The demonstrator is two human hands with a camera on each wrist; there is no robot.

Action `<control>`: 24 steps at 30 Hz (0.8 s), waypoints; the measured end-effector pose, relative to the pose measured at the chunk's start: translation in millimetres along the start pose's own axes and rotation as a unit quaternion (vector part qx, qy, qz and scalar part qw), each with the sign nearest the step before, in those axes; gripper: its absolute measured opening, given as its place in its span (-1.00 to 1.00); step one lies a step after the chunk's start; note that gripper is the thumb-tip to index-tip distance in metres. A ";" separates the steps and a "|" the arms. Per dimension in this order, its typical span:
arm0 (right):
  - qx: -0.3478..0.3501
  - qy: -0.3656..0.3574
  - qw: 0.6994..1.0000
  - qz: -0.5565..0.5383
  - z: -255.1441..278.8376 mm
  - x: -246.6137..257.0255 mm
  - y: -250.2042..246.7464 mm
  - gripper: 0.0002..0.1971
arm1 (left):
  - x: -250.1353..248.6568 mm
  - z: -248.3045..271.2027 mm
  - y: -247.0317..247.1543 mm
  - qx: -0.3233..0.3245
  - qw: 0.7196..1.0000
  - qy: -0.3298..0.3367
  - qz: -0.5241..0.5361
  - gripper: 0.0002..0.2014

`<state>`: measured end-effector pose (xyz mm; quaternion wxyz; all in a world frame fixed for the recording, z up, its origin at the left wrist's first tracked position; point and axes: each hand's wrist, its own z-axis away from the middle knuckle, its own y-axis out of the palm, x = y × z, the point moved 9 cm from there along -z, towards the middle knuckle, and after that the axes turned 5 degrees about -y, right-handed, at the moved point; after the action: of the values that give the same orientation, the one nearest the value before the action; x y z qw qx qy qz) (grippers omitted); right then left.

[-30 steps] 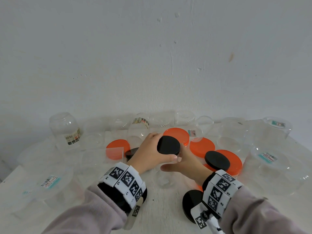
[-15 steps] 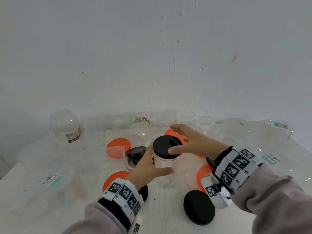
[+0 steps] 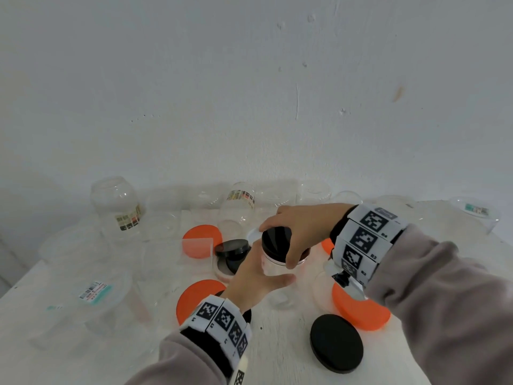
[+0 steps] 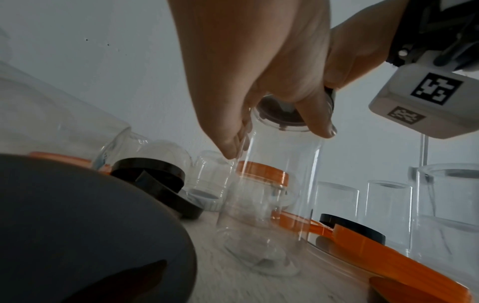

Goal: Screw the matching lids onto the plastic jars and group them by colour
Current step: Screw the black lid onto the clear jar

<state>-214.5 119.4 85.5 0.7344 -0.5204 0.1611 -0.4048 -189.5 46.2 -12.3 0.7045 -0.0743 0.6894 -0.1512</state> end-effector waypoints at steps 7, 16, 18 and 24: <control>-0.011 -0.022 1.000 0.001 -0.6 0.9 -4.6 -0.17 | -0.1 -0.9 -0.7 0.001 1.000 0.000 -0.014 -0.19; -0.045 -0.009 0.999 0.003 -2.7 -1.3 -8.8 -0.21 | -3.5 0.9 -3.4 -0.008 1.000 0.007 -0.029 -0.22; -0.058 -0.005 0.998 -0.009 -2.1 -1.6 -8.6 -0.26 | -3.5 1.6 -3.4 -0.008 0.999 0.006 -0.033 -0.24; -0.074 -0.003 0.997 0.005 -0.4 1.1 -9.0 -0.25 | -6.4 1.7 -2.3 0.010 0.999 0.005 -0.033 -0.23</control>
<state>-218.0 117.2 93.6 0.6966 -0.5735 0.1910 -0.3865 -188.1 45.8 -5.4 0.6967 -0.0894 0.6881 -0.1819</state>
